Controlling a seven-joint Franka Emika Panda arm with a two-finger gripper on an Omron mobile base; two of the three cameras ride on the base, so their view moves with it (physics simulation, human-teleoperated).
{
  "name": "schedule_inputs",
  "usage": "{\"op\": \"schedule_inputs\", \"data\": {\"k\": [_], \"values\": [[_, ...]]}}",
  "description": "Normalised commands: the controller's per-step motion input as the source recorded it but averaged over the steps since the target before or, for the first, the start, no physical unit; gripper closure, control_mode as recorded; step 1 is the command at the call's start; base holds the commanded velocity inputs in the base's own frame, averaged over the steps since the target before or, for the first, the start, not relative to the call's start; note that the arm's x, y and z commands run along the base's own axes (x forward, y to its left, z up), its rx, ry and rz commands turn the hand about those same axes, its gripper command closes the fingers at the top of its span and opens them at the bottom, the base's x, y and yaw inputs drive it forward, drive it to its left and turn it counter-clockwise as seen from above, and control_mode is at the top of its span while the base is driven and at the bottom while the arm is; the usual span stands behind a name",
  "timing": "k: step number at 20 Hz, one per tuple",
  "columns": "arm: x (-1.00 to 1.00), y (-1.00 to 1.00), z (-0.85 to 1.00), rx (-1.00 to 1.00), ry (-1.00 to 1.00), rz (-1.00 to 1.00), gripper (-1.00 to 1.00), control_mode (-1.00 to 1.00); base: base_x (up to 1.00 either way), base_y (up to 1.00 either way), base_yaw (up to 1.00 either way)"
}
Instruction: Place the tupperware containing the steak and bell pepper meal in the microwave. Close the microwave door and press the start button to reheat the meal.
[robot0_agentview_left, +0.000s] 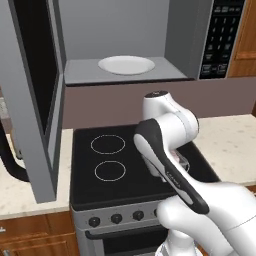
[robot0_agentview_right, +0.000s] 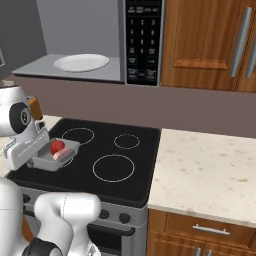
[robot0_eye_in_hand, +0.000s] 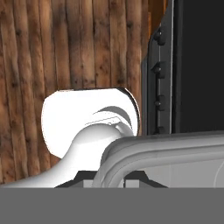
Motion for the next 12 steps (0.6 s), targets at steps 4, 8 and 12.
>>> {"op": "schedule_inputs", "data": {"k": [4,8,12], "values": [[0.0,0.0,0.0,0.0,0.0,0.0,1.0,1.0,0.07,0.27,0.01],[0.0,0.0,0.0,0.0,0.0,0.0,1.0,1.0,0.2,0.22,0.04],[0.0,0.0,0.0,0.0,0.0,0.0,1.0,1.0,0.23,0.13,0.07]]}}
